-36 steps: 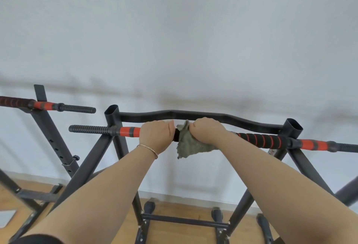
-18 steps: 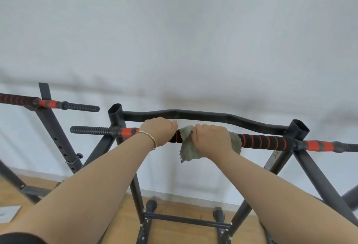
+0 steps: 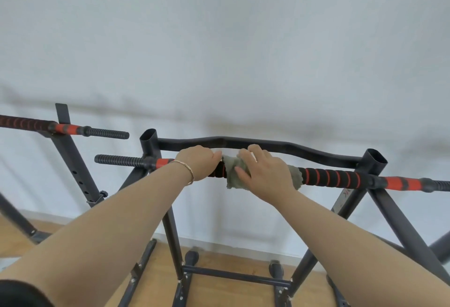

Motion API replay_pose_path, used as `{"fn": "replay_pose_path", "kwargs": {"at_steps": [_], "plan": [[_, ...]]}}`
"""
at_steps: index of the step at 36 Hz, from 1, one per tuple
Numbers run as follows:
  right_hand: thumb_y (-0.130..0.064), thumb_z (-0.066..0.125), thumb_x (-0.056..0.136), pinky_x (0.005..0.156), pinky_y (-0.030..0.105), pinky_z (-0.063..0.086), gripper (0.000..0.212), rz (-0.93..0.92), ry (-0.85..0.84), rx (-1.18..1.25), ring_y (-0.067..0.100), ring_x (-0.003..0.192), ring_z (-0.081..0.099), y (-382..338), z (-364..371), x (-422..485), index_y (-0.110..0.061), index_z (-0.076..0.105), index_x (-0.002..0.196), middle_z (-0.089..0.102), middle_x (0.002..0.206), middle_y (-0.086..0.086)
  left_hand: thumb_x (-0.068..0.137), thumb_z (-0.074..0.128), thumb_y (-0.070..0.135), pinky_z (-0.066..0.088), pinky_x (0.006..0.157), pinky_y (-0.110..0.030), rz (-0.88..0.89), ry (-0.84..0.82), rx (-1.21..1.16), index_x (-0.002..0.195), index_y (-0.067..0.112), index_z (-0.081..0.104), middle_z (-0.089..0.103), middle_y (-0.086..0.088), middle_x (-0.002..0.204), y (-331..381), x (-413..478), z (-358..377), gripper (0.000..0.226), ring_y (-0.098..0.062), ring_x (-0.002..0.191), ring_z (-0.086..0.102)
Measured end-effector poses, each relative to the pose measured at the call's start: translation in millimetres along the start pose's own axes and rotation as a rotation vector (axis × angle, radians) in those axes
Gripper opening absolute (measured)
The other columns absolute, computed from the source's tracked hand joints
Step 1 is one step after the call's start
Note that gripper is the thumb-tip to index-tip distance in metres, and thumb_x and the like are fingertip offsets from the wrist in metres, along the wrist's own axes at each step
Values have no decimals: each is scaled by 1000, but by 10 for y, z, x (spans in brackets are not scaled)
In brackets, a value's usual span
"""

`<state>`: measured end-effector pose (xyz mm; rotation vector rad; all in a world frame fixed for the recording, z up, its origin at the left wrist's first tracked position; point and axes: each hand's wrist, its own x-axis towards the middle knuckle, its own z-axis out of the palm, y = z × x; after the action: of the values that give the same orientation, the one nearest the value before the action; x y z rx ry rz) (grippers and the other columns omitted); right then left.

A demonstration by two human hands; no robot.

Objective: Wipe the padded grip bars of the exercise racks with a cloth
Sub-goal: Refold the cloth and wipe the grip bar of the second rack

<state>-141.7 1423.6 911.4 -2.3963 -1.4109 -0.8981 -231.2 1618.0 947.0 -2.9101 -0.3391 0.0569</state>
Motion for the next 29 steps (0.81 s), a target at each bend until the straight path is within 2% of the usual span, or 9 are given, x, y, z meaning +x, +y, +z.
{"fn": "replay_pose_path", "kwargs": {"at_steps": [2, 4, 7, 9, 12, 16, 19, 24, 29], "plan": [[-50, 41, 99, 45, 30, 38, 44, -117, 35, -65, 24, 67, 56, 28, 0, -46, -19, 65, 119, 62, 113, 6, 99, 34, 20, 49, 58, -35, -27, -74, -80, 91, 11, 52, 64, 0, 69, -6, 9, -17, 22, -20, 61, 60], [-52, 43, 100, 44, 28, 36, 43, -159, 23, -160, 22, 55, 51, 27, -13, -52, -19, 69, 112, 65, 93, 3, 95, 45, 12, 45, 53, -35, 8, -54, 10, 91, 12, 43, 55, 1, 71, 15, 17, -13, 4, -22, 65, 58], [-58, 35, 99, 46, 29, 32, 51, -57, -93, -200, 21, 51, 48, -29, -35, 42, -17, 65, 92, 55, 66, -3, 90, 50, 9, 36, 48, -33, 20, 54, 126, 90, 17, 36, 43, 2, 70, 52, -18, 51, 16, -23, 65, 52], [-53, 21, 100, 50, 31, 28, 51, -31, -263, -223, 22, 57, 46, -45, -17, 122, -18, 58, 99, 46, 70, -5, 88, 51, 8, 34, 46, -31, 2, 84, 153, 90, 18, 38, 45, 3, 68, 64, -29, 91, 16, -22, 59, 50], [-27, 43, 99, 50, 29, 31, 29, -166, -435, -252, 24, 65, 46, -4, -15, 241, -19, 46, 127, 36, 75, -3, 84, 53, 8, 32, 44, -29, -27, 120, 165, 87, 19, 37, 45, 3, 63, 76, -51, 130, 20, -19, 50, 44], [-27, 33, 103, 69, 39, 48, 28, 133, -707, 49, 25, 78, 56, 34, -113, 505, -16, 54, 89, 50, 76, -2, 87, 51, 13, 42, 47, -27, -56, 200, 188, 83, 20, 34, 34, 4, 56, 129, -149, 234, 18, -22, 50, 47], [-32, 27, 101, 77, 39, 42, 33, 326, -814, 271, 22, 85, 56, 56, -97, 622, -20, 50, 81, 53, 82, -3, 90, 50, 16, 40, 48, -26, -85, 246, 176, 80, 19, 35, 30, 4, 56, 154, -201, 284, 17, -21, 49, 46], [-13, 50, 92, 48, 30, 33, 3, -12, -545, -181, 19, 54, 41, -50, -118, 307, -16, 50, 91, 42, 66, -3, 89, 52, 14, 38, 47, -31, 22, 126, 143, 98, 17, 37, 41, 3, 65, -67, -93, 116, 18, -20, 59, 51], [-35, 38, 101, 46, 31, 30, 39, 31, -57, -144, 21, 47, 40, -142, -63, -42, -16, 52, 69, 45, 57, -1, 95, 35, 20, 39, 52, -26, 6, -146, -32, 93, 14, 44, 62, 4, 64, -279, -68, 45, 11, -11, 51, 59]]}}
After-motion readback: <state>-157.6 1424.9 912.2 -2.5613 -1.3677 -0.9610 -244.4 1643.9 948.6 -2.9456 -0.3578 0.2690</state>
